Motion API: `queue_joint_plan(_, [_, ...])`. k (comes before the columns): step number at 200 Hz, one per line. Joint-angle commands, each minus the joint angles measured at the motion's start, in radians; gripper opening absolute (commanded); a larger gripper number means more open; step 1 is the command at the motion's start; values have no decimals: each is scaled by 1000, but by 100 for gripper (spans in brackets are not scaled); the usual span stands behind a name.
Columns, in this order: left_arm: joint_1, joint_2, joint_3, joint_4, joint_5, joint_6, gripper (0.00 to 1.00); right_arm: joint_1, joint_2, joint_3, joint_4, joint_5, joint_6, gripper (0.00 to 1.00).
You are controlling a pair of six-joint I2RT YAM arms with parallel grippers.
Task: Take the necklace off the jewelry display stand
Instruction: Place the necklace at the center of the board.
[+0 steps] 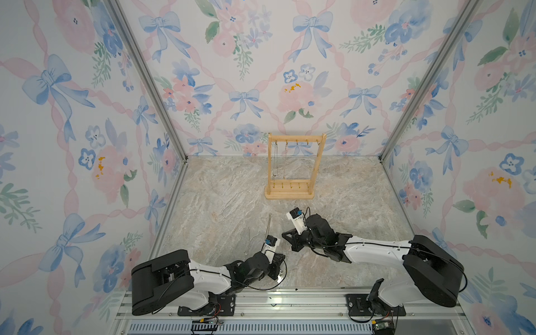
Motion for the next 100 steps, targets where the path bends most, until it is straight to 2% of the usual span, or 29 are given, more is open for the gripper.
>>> queue_joint_plan(1, [-14,3,-1,-22,41,6,9,-12,23,37,-39,11,12,0])
queue_joint_plan(28, [-22,42,1,-22,35,-6,0,-12,40,45,-40,12,13,0])
queue_joint_plan(100, [-23,121,17,-22,55,-22,0,-22,66,72,-55,5,15,0])
